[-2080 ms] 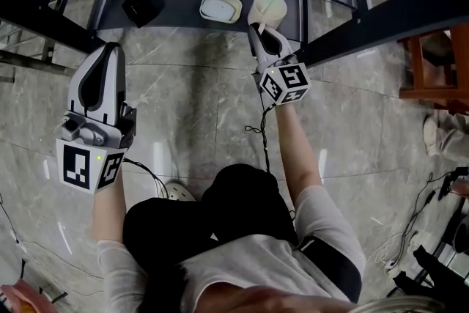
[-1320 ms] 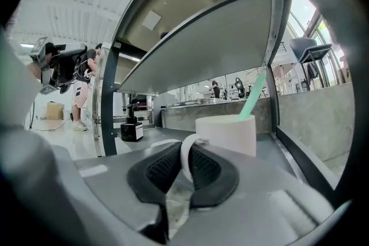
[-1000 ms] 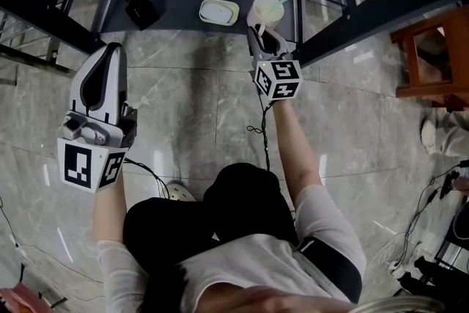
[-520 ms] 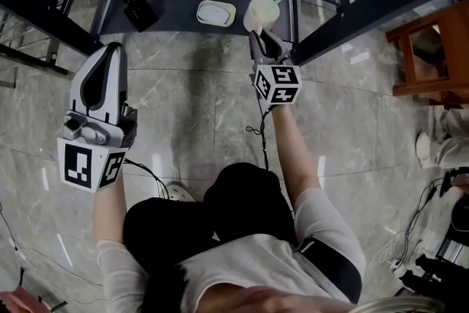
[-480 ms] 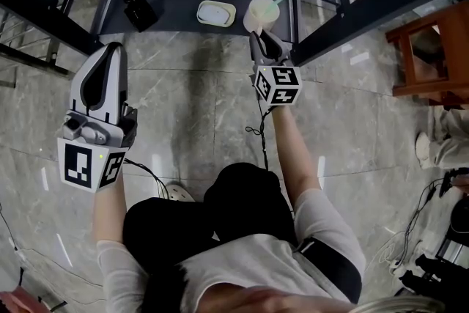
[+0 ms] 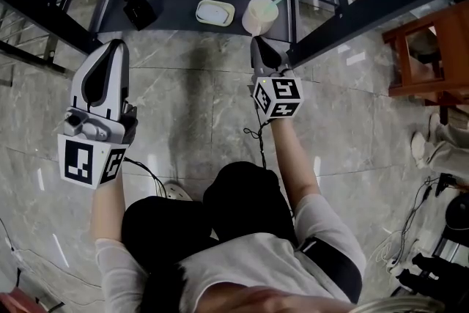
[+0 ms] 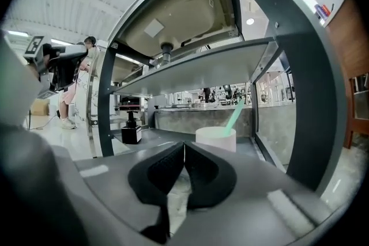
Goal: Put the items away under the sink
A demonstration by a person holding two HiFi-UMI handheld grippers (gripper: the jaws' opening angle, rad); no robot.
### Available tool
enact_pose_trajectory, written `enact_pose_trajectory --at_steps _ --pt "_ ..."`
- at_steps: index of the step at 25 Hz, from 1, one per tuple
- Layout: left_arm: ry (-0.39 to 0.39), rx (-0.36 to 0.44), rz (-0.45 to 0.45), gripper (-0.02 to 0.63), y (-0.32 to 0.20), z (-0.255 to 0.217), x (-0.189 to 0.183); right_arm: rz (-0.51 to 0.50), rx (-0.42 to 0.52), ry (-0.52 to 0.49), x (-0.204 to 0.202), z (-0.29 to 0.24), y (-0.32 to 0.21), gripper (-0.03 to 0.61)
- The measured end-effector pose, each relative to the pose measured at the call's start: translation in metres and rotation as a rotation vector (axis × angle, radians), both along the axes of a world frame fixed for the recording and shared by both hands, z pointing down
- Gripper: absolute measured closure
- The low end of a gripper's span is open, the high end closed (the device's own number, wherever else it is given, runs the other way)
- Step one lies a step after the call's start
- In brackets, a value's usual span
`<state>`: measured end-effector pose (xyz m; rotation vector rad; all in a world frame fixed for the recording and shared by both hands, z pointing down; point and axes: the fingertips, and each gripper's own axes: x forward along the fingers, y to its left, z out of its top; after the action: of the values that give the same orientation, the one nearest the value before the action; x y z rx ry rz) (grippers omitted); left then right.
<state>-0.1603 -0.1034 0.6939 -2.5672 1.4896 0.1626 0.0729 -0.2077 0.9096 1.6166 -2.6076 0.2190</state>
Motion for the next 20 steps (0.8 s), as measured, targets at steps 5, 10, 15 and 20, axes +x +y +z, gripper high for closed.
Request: enact_pose_trajectory --at_steps 5,10,15,20 --pt "0.0 -0.013 -0.004 0.606 -0.001 0.007 -0.002 -0.027 0.018 -0.019 -0.008 -0.018 0.011 0.566" --pt "-0.006 -0.028 -0.011 0.606 -0.004 0.017 -0.006 -0.043 0.053 -0.005 -0.016 -0.037 0.024 0.566" --pt "-0.01 -0.045 -0.011 0.606 -0.007 0.018 -0.008 -0.05 0.078 -0.018 -0.021 -0.063 0.041 0.566" --pt "-0.027 -0.078 0.0 0.606 -0.01 0.005 -0.007 -0.037 0.104 -0.031 -0.022 -0.101 0.054 0.566"
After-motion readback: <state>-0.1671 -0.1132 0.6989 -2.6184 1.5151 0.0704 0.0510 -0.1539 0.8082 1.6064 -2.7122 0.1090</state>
